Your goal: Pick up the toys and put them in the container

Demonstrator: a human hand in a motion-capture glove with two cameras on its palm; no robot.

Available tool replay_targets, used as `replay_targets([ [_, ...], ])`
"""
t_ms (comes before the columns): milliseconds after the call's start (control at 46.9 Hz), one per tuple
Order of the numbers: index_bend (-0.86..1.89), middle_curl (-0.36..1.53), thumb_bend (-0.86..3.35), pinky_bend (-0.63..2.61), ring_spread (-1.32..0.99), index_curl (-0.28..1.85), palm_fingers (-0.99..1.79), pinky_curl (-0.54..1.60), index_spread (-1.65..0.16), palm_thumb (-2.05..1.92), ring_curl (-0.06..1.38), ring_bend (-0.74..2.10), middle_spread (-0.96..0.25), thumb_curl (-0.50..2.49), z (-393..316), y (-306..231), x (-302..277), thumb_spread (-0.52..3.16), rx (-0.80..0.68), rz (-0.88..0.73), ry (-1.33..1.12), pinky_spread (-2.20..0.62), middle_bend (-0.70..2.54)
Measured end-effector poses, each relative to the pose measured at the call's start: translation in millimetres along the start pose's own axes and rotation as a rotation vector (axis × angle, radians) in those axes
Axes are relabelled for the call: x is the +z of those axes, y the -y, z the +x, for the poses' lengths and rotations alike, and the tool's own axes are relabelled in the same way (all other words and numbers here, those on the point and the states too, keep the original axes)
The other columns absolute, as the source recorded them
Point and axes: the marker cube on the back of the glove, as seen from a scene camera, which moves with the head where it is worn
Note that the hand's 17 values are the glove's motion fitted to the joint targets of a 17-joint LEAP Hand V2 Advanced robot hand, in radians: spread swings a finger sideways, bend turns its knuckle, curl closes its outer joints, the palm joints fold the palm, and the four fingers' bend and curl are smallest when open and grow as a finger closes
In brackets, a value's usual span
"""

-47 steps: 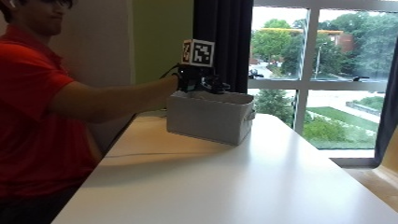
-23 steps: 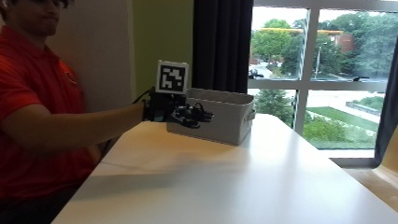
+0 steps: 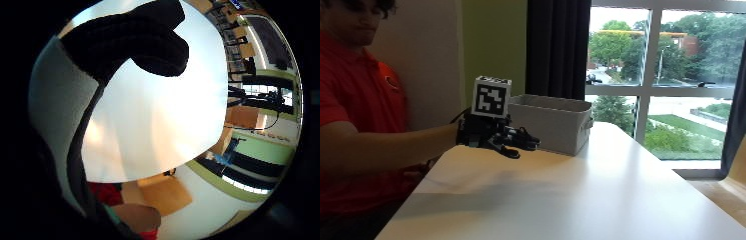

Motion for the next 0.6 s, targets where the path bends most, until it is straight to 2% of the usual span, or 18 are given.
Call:
replay_targets([
  [597, 0.19, 0.3, -0.05, 0.88, -0.01, 0.4, -0.06, 0.32, -0.34, -0.05, 0.2, 0.17, -0.04, 0.26, -20, -16, -5, 1.07, 0.015, 0.067, 0.043, 0.1, 0.16],
])
